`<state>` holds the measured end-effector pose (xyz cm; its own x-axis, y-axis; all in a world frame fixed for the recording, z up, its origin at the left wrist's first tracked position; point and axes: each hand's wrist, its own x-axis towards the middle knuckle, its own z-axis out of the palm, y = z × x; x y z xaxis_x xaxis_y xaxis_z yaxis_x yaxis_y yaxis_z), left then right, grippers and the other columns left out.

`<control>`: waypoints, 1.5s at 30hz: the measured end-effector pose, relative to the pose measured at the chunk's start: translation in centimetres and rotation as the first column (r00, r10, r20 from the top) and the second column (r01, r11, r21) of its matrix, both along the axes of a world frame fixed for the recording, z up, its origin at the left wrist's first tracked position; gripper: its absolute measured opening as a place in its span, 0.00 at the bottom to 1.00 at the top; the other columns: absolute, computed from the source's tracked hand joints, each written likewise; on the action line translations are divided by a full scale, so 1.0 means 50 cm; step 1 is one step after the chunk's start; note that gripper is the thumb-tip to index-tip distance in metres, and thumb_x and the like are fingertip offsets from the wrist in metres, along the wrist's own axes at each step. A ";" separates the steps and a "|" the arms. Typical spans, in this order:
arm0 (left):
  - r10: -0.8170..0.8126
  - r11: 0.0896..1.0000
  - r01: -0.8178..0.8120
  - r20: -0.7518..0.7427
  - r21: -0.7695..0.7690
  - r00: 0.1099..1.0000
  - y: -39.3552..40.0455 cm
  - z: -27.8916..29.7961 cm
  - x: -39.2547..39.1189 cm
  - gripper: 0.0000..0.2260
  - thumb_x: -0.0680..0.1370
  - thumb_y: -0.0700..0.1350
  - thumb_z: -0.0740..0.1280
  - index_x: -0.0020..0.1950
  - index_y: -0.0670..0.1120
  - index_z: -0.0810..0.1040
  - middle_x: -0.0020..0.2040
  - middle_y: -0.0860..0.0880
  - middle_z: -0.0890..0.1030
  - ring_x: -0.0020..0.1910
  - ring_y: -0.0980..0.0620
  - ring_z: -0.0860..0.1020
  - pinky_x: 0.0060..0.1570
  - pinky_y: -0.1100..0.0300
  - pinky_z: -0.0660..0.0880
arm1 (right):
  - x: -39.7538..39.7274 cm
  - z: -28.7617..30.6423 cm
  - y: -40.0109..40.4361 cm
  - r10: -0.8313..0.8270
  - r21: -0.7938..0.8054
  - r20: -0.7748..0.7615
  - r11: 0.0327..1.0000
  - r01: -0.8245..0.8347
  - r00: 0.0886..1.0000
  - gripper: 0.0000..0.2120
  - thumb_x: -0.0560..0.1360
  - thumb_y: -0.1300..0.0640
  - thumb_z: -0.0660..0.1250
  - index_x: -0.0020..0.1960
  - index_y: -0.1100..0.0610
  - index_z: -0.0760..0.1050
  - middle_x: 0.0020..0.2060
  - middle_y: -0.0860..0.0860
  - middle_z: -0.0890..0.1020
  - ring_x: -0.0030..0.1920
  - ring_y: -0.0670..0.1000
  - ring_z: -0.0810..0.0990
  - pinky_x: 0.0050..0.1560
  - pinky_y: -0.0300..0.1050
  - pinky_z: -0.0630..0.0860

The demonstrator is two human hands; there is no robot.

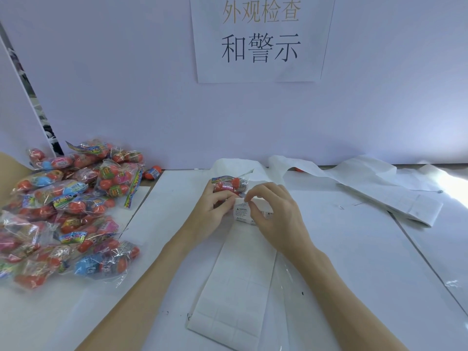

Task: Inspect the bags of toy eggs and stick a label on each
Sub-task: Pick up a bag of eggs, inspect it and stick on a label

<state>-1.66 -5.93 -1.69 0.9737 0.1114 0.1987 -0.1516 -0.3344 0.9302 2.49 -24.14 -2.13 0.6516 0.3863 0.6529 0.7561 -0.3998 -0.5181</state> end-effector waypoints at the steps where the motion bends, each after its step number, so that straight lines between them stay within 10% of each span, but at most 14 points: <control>1: 0.000 1.000 0.000 0.000 0.014 1.000 0.001 0.000 0.000 0.11 0.85 0.41 0.65 0.52 0.52 0.85 0.63 0.54 0.73 0.58 0.69 0.75 0.61 0.71 0.71 | -0.004 0.002 0.002 0.018 0.015 -0.010 1.000 -0.018 1.000 0.08 0.76 0.68 0.70 0.49 0.56 0.80 0.49 0.45 0.81 0.52 0.46 0.76 0.56 0.42 0.72; 6: 0.047 0.999 -0.047 0.012 -0.016 0.999 0.004 -0.004 0.005 0.11 0.86 0.43 0.64 0.53 0.52 0.86 0.64 0.52 0.73 0.61 0.58 0.78 0.58 0.67 0.76 | -0.011 0.026 0.009 0.167 0.442 -0.435 0.896 0.048 0.885 0.07 0.75 0.64 0.62 0.49 0.55 0.76 0.51 0.43 0.85 0.54 0.45 0.82 0.54 0.38 0.76; 12: 0.193 0.960 -0.157 0.142 -0.232 0.971 0.020 -0.013 0.009 0.11 0.83 0.41 0.70 0.61 0.53 0.85 0.64 0.49 0.81 0.54 0.54 0.84 0.47 0.63 0.80 | 0.014 0.038 -0.027 0.352 0.712 -0.593 0.650 0.267 0.724 0.11 0.78 0.72 0.59 0.49 0.60 0.77 0.45 0.54 0.86 0.44 0.51 0.83 0.51 0.45 0.77; 19: 0.131 0.955 -0.074 0.186 -0.287 0.974 0.019 -0.012 0.008 0.16 0.81 0.35 0.71 0.65 0.50 0.81 0.64 0.52 0.83 0.59 0.47 0.84 0.47 0.57 0.82 | 0.014 0.040 -0.020 0.385 0.666 -0.636 0.712 0.222 0.669 0.05 0.75 0.63 0.67 0.51 0.60 0.77 0.36 0.51 0.80 0.37 0.50 0.76 0.44 0.41 0.75; 26: 0.101 0.967 -0.056 0.170 -0.249 0.980 0.007 -0.002 0.004 0.21 0.79 0.30 0.68 0.64 0.51 0.82 0.66 0.51 0.82 0.62 0.47 0.82 0.51 0.56 0.83 | -0.008 0.024 0.009 0.145 0.379 -0.511 0.923 0.071 0.848 0.11 0.80 0.66 0.67 0.54 0.51 0.81 0.36 0.44 0.79 0.38 0.45 0.78 0.41 0.34 0.74; 34: 0.056 0.973 -0.011 0.192 -0.229 0.980 -0.012 0.006 -0.002 0.25 0.76 0.27 0.64 0.64 0.52 0.82 0.66 0.50 0.81 0.63 0.49 0.81 0.58 0.54 0.82 | -0.008 0.020 0.011 0.142 0.409 -0.547 0.905 0.115 0.825 0.11 0.77 0.60 0.74 0.58 0.48 0.81 0.42 0.48 0.87 0.46 0.49 0.86 0.52 0.46 0.81; 45: 0.066 0.985 -0.029 0.214 -0.171 0.975 -0.017 0.002 -0.003 0.17 0.80 0.35 0.72 0.66 0.51 0.81 0.66 0.52 0.81 0.66 0.50 0.80 0.65 0.48 0.79 | -0.007 0.016 0.011 0.206 0.466 -0.603 0.875 0.130 0.771 0.07 0.77 0.59 0.74 0.54 0.50 0.83 0.40 0.46 0.88 0.43 0.45 0.86 0.49 0.39 0.80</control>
<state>-1.79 -6.77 -1.58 0.9017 0.2056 0.3804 -0.3447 -0.1895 0.9194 2.14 -23.58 -1.33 0.9596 0.1868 0.2103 0.2079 0.0325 -0.9776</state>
